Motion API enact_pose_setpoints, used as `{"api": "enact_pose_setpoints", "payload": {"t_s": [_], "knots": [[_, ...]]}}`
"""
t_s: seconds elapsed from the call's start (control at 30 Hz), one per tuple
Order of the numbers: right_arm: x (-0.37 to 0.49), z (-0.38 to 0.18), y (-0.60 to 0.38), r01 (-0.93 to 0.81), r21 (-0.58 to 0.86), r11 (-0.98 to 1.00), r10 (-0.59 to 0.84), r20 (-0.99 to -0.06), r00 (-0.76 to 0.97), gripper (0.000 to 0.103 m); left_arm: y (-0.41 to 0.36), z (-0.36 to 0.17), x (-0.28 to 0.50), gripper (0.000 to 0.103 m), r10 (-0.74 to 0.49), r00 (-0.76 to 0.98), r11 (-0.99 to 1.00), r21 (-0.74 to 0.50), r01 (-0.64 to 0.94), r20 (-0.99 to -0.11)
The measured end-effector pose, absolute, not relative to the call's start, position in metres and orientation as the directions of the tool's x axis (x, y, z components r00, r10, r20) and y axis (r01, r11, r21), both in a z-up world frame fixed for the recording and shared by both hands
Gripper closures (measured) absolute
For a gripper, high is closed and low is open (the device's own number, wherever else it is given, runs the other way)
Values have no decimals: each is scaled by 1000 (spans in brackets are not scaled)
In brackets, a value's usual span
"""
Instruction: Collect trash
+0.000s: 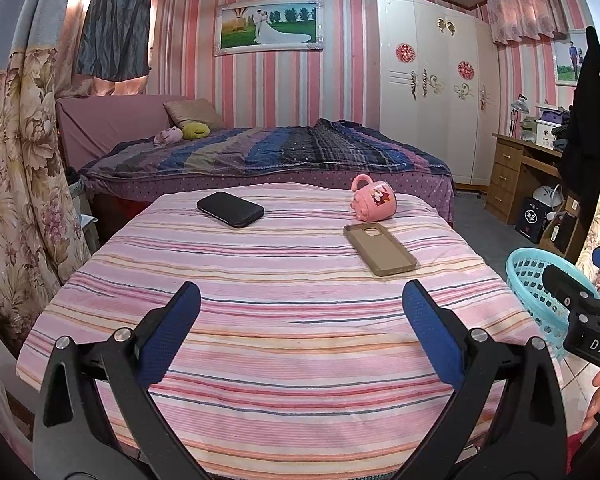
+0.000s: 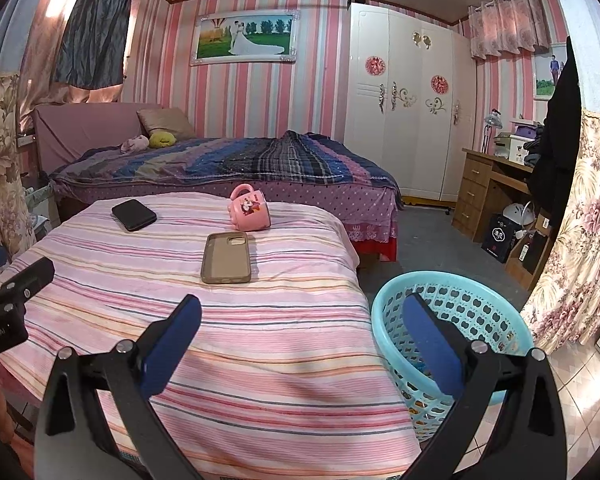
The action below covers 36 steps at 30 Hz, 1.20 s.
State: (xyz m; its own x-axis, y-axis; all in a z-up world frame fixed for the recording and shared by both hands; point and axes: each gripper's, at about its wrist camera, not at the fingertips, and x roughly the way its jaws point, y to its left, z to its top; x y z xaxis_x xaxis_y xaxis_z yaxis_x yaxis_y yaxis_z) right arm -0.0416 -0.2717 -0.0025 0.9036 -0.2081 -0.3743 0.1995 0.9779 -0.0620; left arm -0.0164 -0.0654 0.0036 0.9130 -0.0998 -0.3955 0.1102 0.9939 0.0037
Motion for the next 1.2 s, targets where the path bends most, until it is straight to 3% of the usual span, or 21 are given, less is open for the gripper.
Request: {"api": "enact_pose_setpoints", "payload": {"t_s": [1.2], "knots": [[-43,-1,-278,206,-63,977,-214,-373,903,5,-66,2,-14,5,-99,915,993,17,114,-390]]}}
